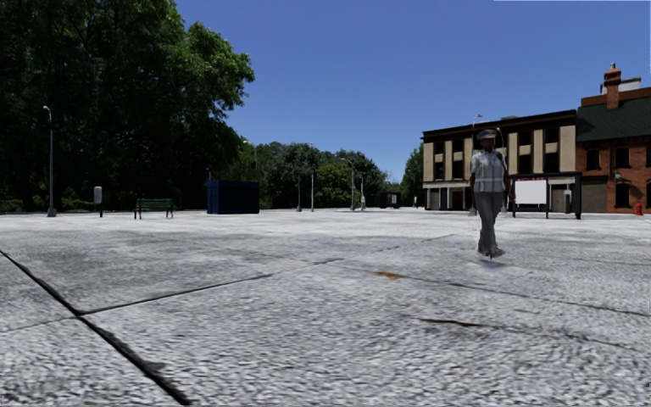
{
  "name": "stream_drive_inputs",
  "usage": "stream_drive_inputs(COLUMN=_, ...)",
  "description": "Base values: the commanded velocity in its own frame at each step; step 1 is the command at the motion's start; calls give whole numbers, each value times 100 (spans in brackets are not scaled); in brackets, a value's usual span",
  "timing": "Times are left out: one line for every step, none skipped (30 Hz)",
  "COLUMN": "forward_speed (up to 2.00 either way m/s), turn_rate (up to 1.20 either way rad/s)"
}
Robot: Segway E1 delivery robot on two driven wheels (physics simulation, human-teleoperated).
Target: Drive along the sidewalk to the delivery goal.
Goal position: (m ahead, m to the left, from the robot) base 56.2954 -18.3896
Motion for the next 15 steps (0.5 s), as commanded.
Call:
stream_drive_inputs(forward_speed=200, turn_rate=0)
stream_drive_inputs(forward_speed=200, turn_rate=0)
stream_drive_inputs(forward_speed=200, turn_rate=0)
stream_drive_inputs(forward_speed=200, turn_rate=0)
stream_drive_inputs(forward_speed=200, turn_rate=0)
stream_drive_inputs(forward_speed=200, turn_rate=0)
stream_drive_inputs(forward_speed=200, turn_rate=0)
stream_drive_inputs(forward_speed=200, turn_rate=0)
stream_drive_inputs(forward_speed=200, turn_rate=0)
stream_drive_inputs(forward_speed=200, turn_rate=0)
stream_drive_inputs(forward_speed=200, turn_rate=0)
stream_drive_inputs(forward_speed=200, turn_rate=0)
stream_drive_inputs(forward_speed=200, turn_rate=0)
stream_drive_inputs(forward_speed=200, turn_rate=0)
stream_drive_inputs(forward_speed=200, turn_rate=0)
